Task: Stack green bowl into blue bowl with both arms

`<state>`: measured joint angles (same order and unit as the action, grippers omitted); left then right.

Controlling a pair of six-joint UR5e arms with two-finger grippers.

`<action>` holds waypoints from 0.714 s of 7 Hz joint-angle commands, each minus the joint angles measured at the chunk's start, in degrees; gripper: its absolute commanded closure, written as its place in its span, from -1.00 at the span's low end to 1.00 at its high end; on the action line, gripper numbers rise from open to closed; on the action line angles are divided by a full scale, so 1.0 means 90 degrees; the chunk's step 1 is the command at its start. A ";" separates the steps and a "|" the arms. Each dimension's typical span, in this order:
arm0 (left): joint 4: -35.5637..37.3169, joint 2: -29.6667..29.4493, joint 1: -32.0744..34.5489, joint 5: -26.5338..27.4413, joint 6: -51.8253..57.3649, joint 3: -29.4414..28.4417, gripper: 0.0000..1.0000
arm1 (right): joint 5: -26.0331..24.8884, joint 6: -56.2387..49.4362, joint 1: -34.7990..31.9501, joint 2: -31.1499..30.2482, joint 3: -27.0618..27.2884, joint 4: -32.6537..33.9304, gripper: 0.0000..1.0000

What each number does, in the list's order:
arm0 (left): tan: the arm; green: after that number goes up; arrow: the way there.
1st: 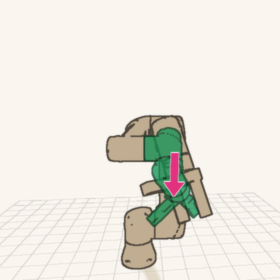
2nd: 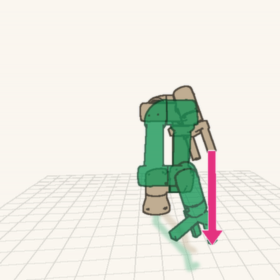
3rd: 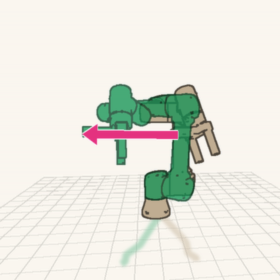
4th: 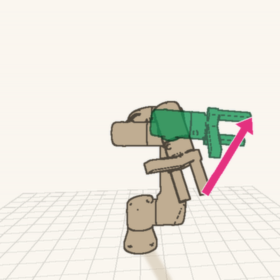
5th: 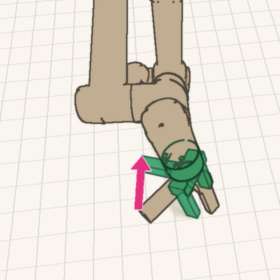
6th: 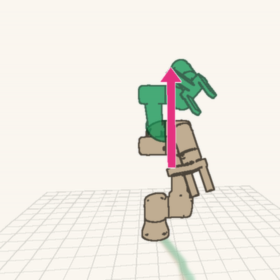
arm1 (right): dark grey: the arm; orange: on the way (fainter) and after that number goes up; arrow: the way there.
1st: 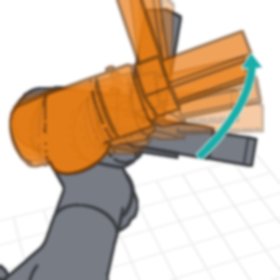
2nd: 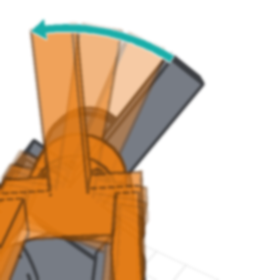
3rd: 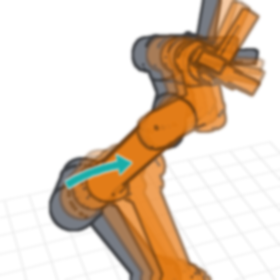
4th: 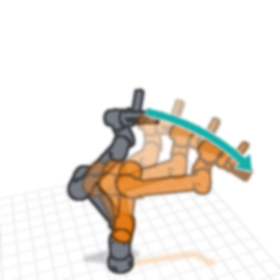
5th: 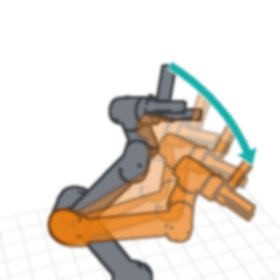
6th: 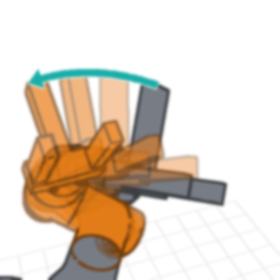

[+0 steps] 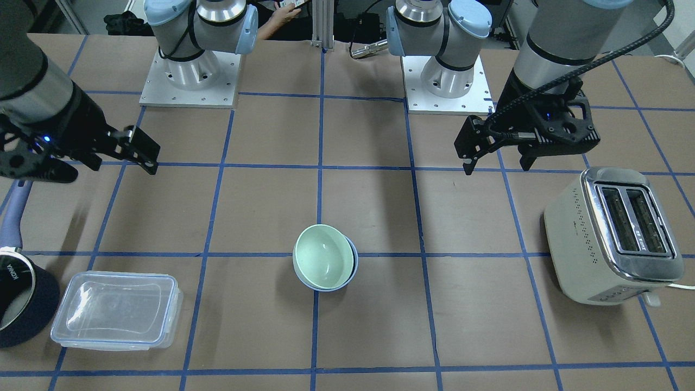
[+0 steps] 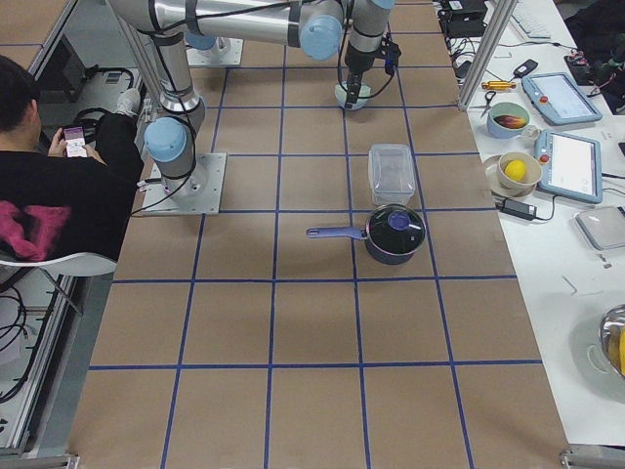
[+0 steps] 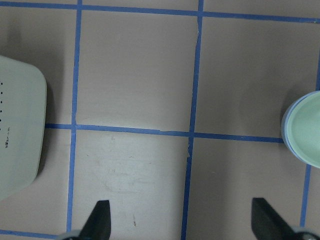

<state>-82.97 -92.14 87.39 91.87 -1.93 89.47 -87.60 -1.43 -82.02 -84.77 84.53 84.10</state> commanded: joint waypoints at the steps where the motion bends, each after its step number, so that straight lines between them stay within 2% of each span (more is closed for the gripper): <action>1: 0.0000 -0.0016 0.0007 -0.0012 0.0000 0.0001 -1.00 | -0.0295 0.0662 -0.0366 -0.0328 0.0021 -0.0204 -1.00; 2: 0.0000 0.0003 0.0007 -0.0003 0.0000 0.0010 -1.00 | -0.0324 0.0724 -0.0659 -0.0337 0.0108 -0.0165 -1.00; 5: 0.0000 -0.0026 0.0007 -0.0022 0.0000 0.0001 -1.00 | -0.0266 0.0705 -0.0769 -0.0386 0.0148 -0.0145 -1.00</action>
<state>-82.97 -92.28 87.45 91.74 -1.93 89.51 -89.93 4.87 -88.48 -88.08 85.82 82.77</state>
